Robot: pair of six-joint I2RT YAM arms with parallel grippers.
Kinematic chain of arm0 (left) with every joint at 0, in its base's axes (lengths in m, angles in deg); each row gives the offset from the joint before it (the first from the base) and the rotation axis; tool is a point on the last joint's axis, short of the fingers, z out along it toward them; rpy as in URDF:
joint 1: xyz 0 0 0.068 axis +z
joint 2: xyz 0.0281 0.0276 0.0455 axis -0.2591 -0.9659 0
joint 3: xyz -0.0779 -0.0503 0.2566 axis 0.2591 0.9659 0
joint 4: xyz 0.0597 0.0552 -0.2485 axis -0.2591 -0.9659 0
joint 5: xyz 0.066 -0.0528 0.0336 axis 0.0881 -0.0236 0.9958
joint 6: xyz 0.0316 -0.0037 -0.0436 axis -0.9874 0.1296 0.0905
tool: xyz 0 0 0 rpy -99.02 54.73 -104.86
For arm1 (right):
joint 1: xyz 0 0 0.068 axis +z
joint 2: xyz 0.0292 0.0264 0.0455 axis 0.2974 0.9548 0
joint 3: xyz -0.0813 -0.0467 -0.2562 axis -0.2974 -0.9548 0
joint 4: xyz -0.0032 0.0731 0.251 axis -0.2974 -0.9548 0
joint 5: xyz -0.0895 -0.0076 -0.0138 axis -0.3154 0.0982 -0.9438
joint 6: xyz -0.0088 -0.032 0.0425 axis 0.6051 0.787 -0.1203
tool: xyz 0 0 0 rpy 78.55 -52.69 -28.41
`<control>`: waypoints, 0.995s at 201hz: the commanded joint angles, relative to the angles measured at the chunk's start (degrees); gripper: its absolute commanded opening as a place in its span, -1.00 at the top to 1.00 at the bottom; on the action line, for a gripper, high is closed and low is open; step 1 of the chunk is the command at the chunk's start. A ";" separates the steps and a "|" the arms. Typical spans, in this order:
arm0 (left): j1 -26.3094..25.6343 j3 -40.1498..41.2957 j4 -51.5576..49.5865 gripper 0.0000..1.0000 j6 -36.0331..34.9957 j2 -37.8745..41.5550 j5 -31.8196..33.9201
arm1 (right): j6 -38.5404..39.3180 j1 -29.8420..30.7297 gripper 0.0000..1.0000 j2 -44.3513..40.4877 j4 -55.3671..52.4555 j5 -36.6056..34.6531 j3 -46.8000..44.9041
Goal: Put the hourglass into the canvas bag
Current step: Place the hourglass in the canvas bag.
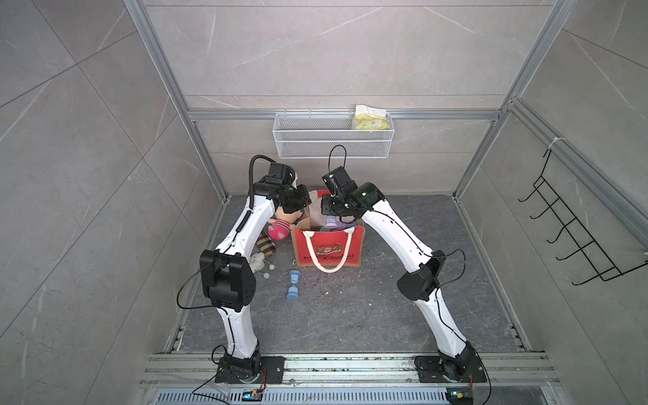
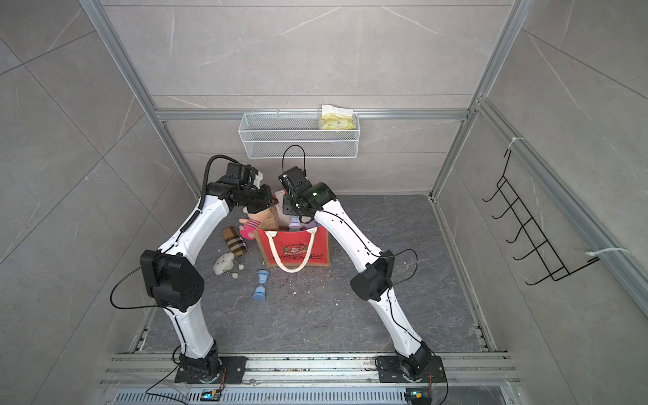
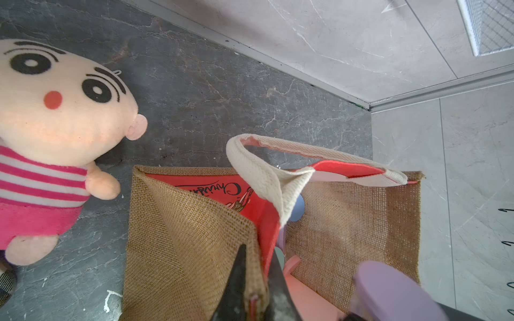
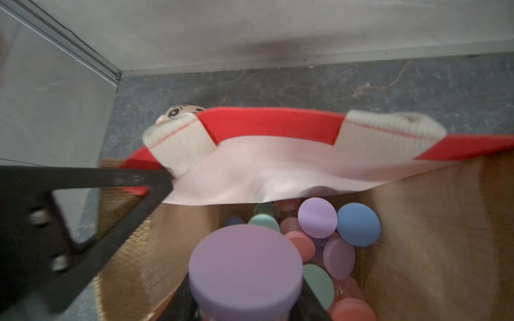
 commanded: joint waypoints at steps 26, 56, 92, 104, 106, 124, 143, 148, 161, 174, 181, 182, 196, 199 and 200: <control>-0.05 8.32 8.32 1.00 4.25 4.69 0.26 | -0.07 -1.45 1.00 2.97 -9.29 -6.35 -2.28; -0.05 9.06 9.26 1.00 3.58 6.22 3.52 | 1.81 -2.33 1.00 -0.33 -6.43 -7.64 -14.53; -0.06 8.80 10.90 1.00 5.07 5.91 3.35 | 2.37 -4.78 1.00 -2.68 0.62 -2.90 -22.45; -0.18 8.77 10.78 1.00 5.53 5.38 3.24 | 3.54 -4.80 0.96 -1.41 -0.66 -2.66 -19.71; -0.18 8.93 10.83 1.00 5.65 5.37 3.18 | 3.66 -4.83 0.94 -1.21 -0.88 -2.66 -19.36; -0.44 9.40 11.13 1.00 5.48 5.78 4.47 | 4.06 -4.89 0.70 -0.94 -1.11 -2.06 -18.14; -0.44 9.55 11.20 1.00 5.34 5.94 4.66 | 4.79 -4.91 0.39 -2.36 0.91 -0.55 -19.36; -0.52 9.62 11.31 1.00 5.42 5.88 4.42 | 4.84 -4.91 0.32 -2.61 1.08 -0.18 -19.24; -0.75 9.64 11.08 1.00 5.20 5.92 4.39 | 5.24 -4.91 0.14 -2.91 0.59 0.54 -17.78; -0.79 9.55 10.70 1.00 4.83 5.97 4.27 | 5.32 -4.90 -0.04 -3.15 -0.30 0.73 -15.91; -0.84 9.59 10.40 1.00 4.74 6.12 4.25 | 5.43 -4.90 -0.11 -3.30 -0.80 0.94 -15.07; -0.82 9.59 10.37 1.00 4.69 6.13 4.32 | 5.40 -4.89 -0.12 -3.29 -0.95 0.98 -14.96; -0.79 9.67 10.11 1.00 4.15 6.52 4.39 | 5.44 -4.89 -0.27 -3.61 -2.33 1.72 -12.80; -0.79 9.61 9.94 1.00 3.92 6.58 4.55 | 5.49 -4.89 -0.30 -3.69 -2.56 1.93 -12.43; -0.79 9.65 9.84 1.00 3.79 6.58 4.56 | 5.52 -4.89 -0.30 -3.75 -2.67 1.96 -12.28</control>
